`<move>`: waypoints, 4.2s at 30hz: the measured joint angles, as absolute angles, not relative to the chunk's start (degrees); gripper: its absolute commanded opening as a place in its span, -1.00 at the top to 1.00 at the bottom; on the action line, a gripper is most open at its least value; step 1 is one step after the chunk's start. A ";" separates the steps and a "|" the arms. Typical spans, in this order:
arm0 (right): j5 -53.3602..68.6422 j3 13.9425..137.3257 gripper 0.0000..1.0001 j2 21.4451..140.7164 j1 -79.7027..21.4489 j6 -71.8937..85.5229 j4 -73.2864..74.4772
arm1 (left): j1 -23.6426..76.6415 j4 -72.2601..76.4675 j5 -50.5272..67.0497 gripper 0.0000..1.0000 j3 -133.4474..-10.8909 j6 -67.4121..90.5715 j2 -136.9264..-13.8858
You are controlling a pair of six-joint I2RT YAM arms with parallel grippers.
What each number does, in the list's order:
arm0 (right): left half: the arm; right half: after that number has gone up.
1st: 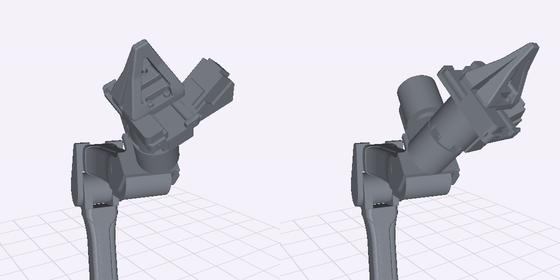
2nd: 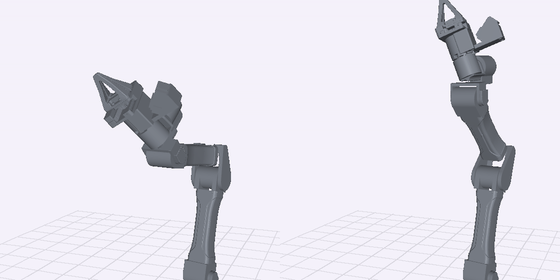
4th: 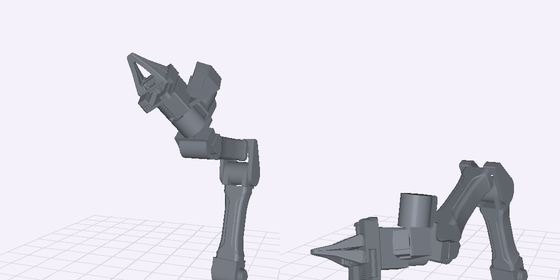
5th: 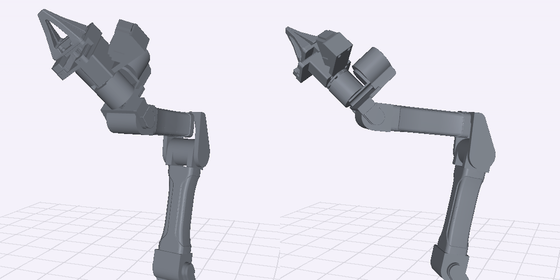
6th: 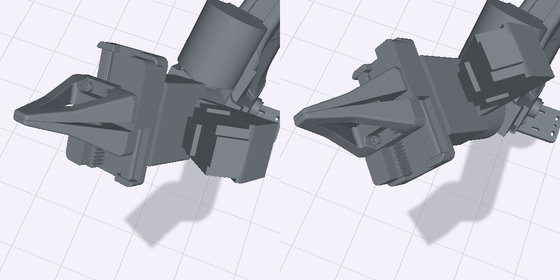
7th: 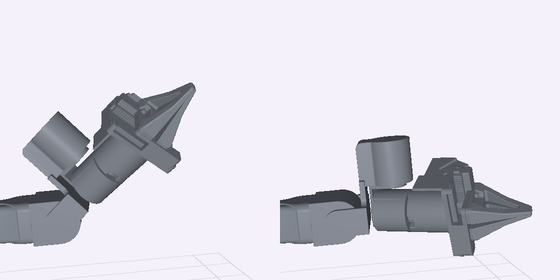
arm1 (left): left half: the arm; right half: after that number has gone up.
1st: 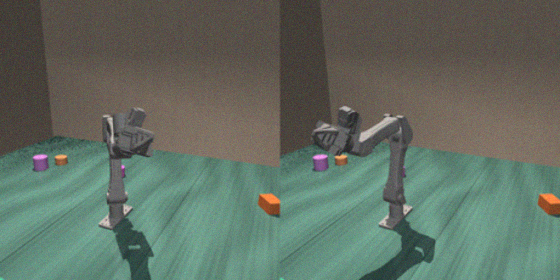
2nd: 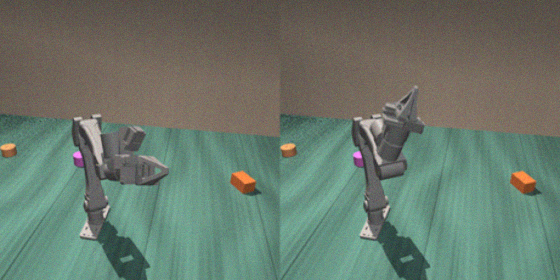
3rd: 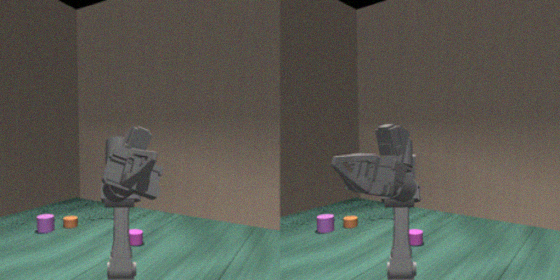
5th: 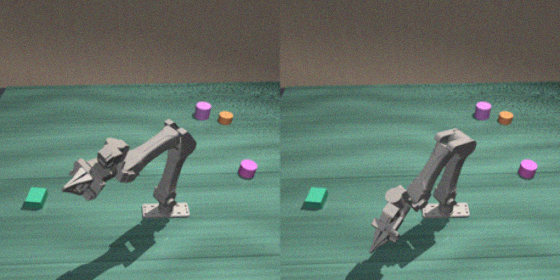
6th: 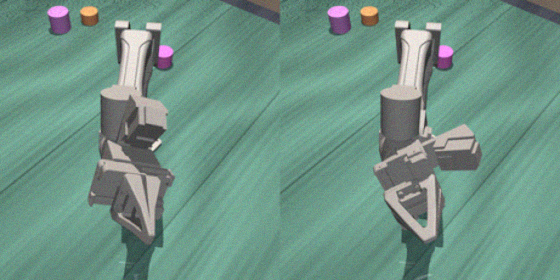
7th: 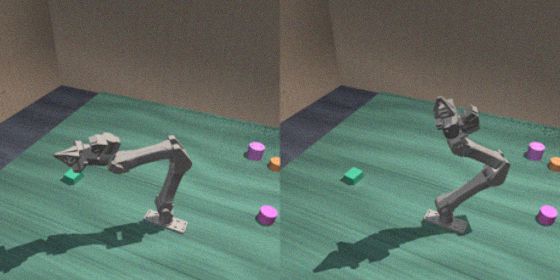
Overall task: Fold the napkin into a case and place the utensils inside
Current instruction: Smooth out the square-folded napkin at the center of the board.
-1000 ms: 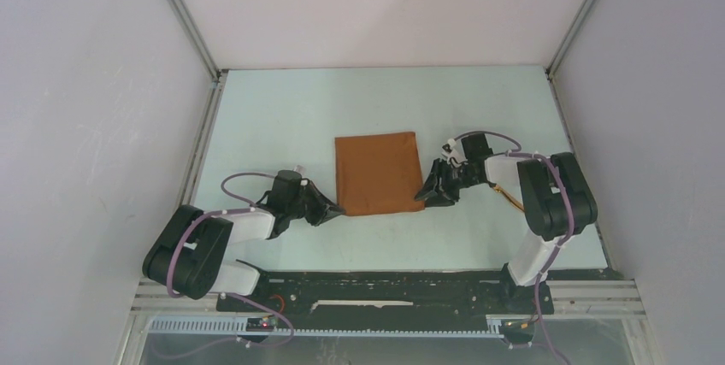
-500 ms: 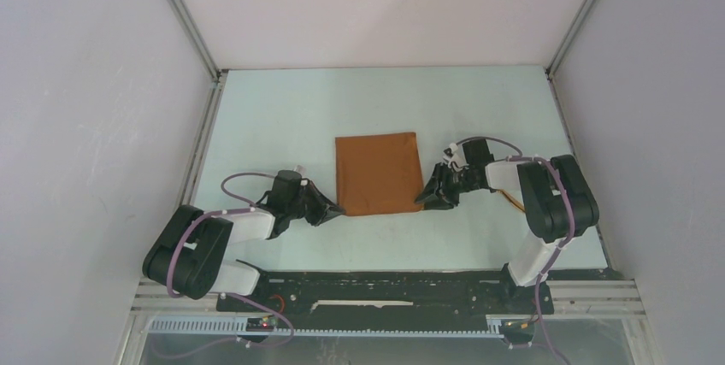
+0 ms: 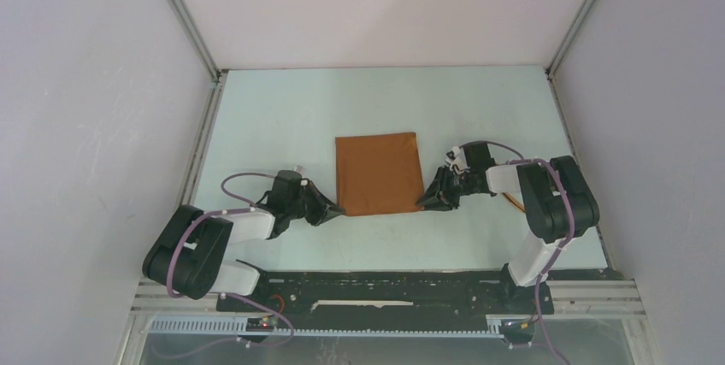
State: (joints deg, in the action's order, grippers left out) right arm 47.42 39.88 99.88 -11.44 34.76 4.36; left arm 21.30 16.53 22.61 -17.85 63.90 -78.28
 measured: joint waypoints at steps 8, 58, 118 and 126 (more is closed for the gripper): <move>45.74 39.77 0.48 99.74 -10.85 35.31 4.12 | 21.30 16.53 22.61 1.00 -17.85 63.92 -78.26; 52.27 111.31 1.00 130.28 -9.08 50.00 5.04 | 7.84 -2.35 27.31 1.00 -84.36 52.42 -107.63; 54.19 61.01 1.00 112.29 -10.22 32.75 16.67 | 14.87 -3.11 32.91 1.00 -35.94 48.99 -86.89; 53.84 59.90 1.00 111.57 -9.98 31.92 16.88 | 15.64 -2.61 32.88 0.99 -35.35 48.99 -86.54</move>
State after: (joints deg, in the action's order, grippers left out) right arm 53.84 59.90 111.57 -9.98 31.92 16.88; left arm 15.64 -2.61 32.88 -35.35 48.99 -86.54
